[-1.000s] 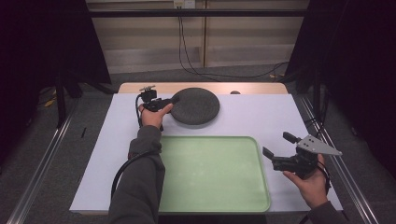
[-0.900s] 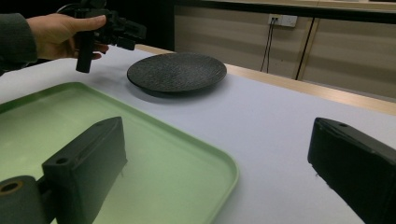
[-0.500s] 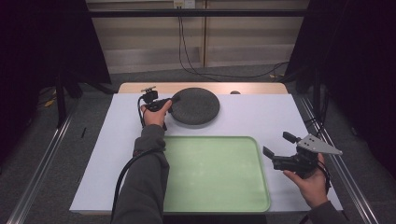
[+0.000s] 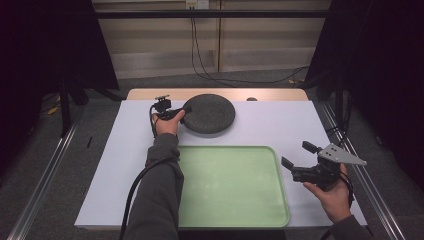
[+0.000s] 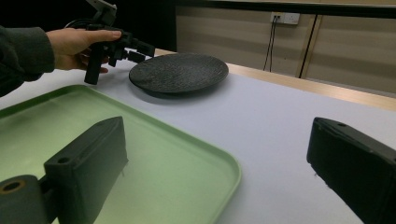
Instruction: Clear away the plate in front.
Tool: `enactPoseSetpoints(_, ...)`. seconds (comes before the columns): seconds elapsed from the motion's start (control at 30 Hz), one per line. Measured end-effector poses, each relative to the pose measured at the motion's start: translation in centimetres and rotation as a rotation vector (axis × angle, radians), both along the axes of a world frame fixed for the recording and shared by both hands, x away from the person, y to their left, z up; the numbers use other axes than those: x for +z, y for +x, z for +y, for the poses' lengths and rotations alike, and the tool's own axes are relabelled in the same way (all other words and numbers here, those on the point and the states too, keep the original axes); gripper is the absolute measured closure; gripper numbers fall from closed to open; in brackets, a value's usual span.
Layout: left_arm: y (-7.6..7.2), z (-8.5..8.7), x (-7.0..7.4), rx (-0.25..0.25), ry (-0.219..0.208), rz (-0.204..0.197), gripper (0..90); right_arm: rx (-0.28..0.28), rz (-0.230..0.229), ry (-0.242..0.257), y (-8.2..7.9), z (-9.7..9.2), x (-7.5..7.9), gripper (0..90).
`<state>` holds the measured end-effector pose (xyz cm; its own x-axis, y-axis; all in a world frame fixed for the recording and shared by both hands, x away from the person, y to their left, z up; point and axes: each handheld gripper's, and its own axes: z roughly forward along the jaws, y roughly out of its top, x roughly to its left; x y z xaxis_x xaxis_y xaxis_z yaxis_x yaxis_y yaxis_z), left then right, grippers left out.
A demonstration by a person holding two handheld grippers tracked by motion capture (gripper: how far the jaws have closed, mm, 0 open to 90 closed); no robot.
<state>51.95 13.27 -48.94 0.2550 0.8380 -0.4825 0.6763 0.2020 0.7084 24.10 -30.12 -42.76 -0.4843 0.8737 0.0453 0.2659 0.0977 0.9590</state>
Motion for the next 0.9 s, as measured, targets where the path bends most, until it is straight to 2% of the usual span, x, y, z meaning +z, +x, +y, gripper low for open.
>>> enactPoseSetpoints(0.07,0.0,0.0,-0.2,0.001,0.001,-0.007,36.0,0.005,0.004,0.004,0.0,0.0,0.0,4.7)
enactPoseSetpoints(0.1,0.1,-0.2,-0.4,-0.001,-0.019,0.003,36.6,0.007,0.003,0.002,0.0,0.0,0.0,4.8)
enactPoseSetpoints(0.17,0.1,-0.3,-0.4,0.004,-0.021,0.002,38.0,0.007,-0.001,0.001,0.0,0.0,0.0,4.9)
enactPoseSetpoints(0.2,0.1,-0.4,-0.6,0.002,-0.053,0.017,40.7,0.007,-0.001,0.002,0.0,0.0,0.0,5.0)
enactPoseSetpoints(0.33,0.1,-0.3,-0.9,0.034,-0.06,0.013,43.8,0.003,-0.002,0.007,0.0,0.0,0.0,5.2)
enactPoseSetpoints(0.4,0.1,-0.4,-1.2,0.042,-0.072,0.021,45.7,0.008,0.0,0.014,0.0,-0.1,0.1,5.2)
enactPoseSetpoints(0.43,0.1,-0.5,-1.4,0.051,-0.094,0.024,47.4,0.001,0.0,0.02,0.0,-0.1,0.1,5.2)
enactPoseSetpoints(0.53,0.2,-0.7,-1.5,0.054,-0.096,0.026,49.3,0.003,0.001,0.023,0.0,-0.2,0.1,5.3)
enactPoseSetpoints(0.57,0.2,-0.9,-1.5,0.072,-0.089,0.027,50.9,0.004,0.003,0.025,0.0,-0.2,0.1,5.4)
enactPoseSetpoints(0.63,0.2,-1.0,-1.6,0.087,-0.104,0.033,52.6,0.005,0.003,0.026,0.0,-0.2,0.1,5.5)
enactPoseSetpoints(0.8,0.1,-0.9,-1.7,0.1,-0.106,0.04,56.8,0.004,0.001,0.029,0.0,-0.1,0.2,5.6)
enactPoseSetpoints(0.83,0.1,-0.9,-1.7,0.116,-0.104,0.041,62.6,-0.002,-0.005,0.03,0.1,-0.2,0.2,5.6)
enactPoseSetpoints(0.9,0.0,-0.8,-1.8,0.135,-0.12,0.062,67.6,0.0,0.001,0.038,0.1,-0.2,0.2,5.6)
